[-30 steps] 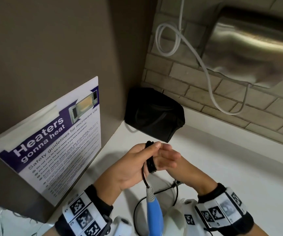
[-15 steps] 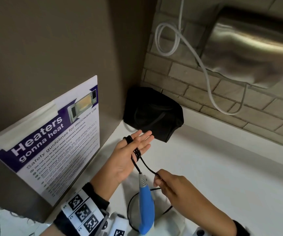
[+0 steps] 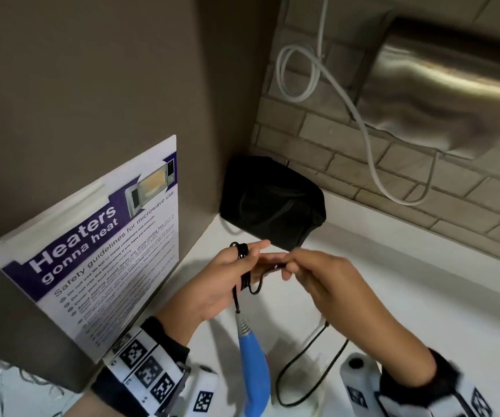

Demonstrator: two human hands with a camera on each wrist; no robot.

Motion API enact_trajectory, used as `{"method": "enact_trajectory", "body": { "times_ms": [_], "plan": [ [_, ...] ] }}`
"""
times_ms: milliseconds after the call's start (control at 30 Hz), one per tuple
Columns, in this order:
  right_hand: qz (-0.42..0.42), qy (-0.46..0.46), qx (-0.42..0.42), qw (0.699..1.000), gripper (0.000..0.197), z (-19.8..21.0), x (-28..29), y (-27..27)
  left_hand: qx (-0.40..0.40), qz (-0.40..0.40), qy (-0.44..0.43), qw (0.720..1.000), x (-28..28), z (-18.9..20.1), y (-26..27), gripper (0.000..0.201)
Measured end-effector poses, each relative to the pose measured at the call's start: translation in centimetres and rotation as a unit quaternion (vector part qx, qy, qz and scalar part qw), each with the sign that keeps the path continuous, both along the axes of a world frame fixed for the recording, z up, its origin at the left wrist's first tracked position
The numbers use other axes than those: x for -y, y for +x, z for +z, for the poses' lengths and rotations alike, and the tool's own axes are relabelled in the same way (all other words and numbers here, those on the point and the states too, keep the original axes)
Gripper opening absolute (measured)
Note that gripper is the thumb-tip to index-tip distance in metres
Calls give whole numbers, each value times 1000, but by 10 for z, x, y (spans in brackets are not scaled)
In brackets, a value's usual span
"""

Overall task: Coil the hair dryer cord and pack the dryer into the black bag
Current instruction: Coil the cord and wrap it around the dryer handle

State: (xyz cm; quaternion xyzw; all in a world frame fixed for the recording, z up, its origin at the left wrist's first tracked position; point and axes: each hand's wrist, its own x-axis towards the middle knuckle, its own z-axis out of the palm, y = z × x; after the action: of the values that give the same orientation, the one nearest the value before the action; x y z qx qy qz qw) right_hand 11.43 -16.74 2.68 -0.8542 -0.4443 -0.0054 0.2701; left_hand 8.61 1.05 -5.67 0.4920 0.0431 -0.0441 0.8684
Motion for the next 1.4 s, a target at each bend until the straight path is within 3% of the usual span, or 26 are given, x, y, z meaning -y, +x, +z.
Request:
{"method": "enact_trajectory", "body": {
  "times_ms": [233, 433, 667, 933, 1100, 1300, 1400],
  "plan": [
    [-36, 42, 0, 998, 18, -2, -32, 40, 48, -118, -32, 991, -1, 20, -15, 49],
    [-23, 92, -87, 992, 27, -22, -42, 61, 88, -201, -33, 975, 2, 30, -22, 34],
    [-19, 93, -162, 982, 37, -47, -44, 55, 95, -178, -46, 978, 10, 37, -26, 25],
    [-18, 152, -190, 970, 8, -33, -11, 67, 46, -108, -55, 992, 4, 35, -27, 30],
    [-40, 12, -9, 999, 23, -24, -5, 73, 41, -128, -10, 991, 6, 33, -27, 35],
    [22, -104, -134, 985, 38, -12, 4, 75, -3, -94, 20, 995, 3, 30, -26, 34],
    [-17, -83, -64, 994, 24, -13, 1, 69, -2, -89, 34, 995, 4, 28, -25, 35]
  ]
}}
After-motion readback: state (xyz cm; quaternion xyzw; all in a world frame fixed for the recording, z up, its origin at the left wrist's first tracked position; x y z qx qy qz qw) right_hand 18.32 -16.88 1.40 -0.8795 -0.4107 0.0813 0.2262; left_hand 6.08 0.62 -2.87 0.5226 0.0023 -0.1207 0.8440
